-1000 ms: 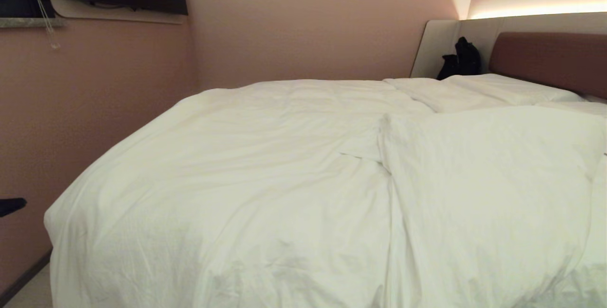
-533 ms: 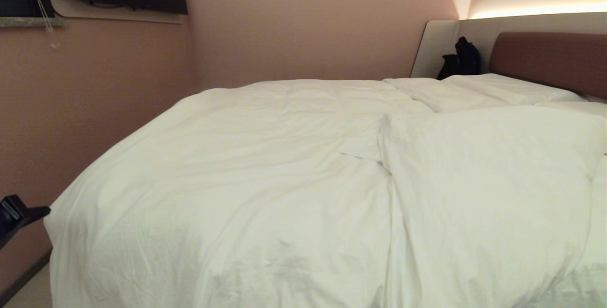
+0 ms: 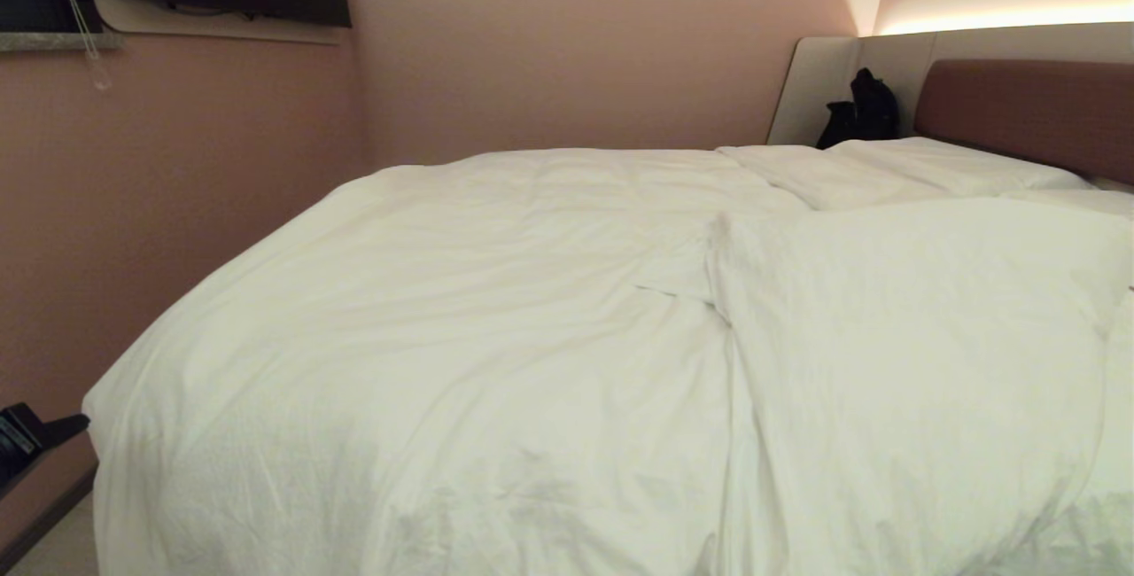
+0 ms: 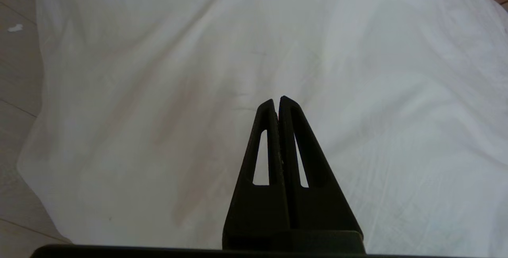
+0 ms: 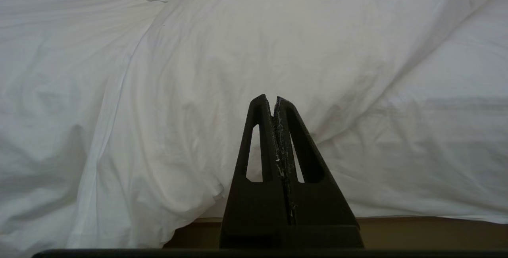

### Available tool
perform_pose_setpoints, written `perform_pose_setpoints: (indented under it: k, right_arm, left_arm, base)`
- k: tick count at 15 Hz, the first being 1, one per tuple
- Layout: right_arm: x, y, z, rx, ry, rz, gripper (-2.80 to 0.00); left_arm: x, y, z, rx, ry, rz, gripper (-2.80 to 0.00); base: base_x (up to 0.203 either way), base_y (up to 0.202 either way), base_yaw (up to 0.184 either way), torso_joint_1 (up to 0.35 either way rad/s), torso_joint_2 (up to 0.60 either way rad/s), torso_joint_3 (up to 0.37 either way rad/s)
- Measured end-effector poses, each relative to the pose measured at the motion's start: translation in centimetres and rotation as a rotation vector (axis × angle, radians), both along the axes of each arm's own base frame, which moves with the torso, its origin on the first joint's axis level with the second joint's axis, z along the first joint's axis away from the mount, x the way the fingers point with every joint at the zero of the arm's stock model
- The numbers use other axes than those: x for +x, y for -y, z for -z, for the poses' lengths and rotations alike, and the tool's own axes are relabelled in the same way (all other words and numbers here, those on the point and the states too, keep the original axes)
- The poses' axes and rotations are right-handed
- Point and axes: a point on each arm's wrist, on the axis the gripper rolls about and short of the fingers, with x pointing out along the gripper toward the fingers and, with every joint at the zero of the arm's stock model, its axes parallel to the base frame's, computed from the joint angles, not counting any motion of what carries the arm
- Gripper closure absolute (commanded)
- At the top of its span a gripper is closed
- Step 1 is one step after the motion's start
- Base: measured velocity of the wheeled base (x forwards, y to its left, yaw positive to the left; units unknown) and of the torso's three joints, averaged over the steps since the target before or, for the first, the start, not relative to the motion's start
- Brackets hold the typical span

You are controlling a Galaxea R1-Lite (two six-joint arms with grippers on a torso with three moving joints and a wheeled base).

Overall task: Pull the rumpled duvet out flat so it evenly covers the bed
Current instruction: Flatten the corners of the folded blanket

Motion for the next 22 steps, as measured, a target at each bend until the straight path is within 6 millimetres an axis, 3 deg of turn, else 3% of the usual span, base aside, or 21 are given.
perform_pose_setpoints:
  k: [14,19,22]
  right_arm:
    - [0.0,0.0,0.0,0.0,0.0,0.0,0.0]
    - [0.0,0.0,0.0,0.0,0.0,0.0,0.0]
    - [0.0,0.0,0.0,0.0,0.0,0.0,0.0]
  left_arm:
    - [0.3,-0.5,0.9,-0.014,-0.014,-0.003,0.0]
    - [2.5,-2.7,0.4,0.024,0.025,0.003,0.0]
    - [5.3,-3.9,0.6,0.038,0.042,0.04,0.0]
  base:
    - [0.0,0.0,0.0,0.0,0.0,0.0]
    - [0.0,0.0,0.0,0.0,0.0,0.0]
    - [0.0,0.0,0.0,0.0,0.0,0.0]
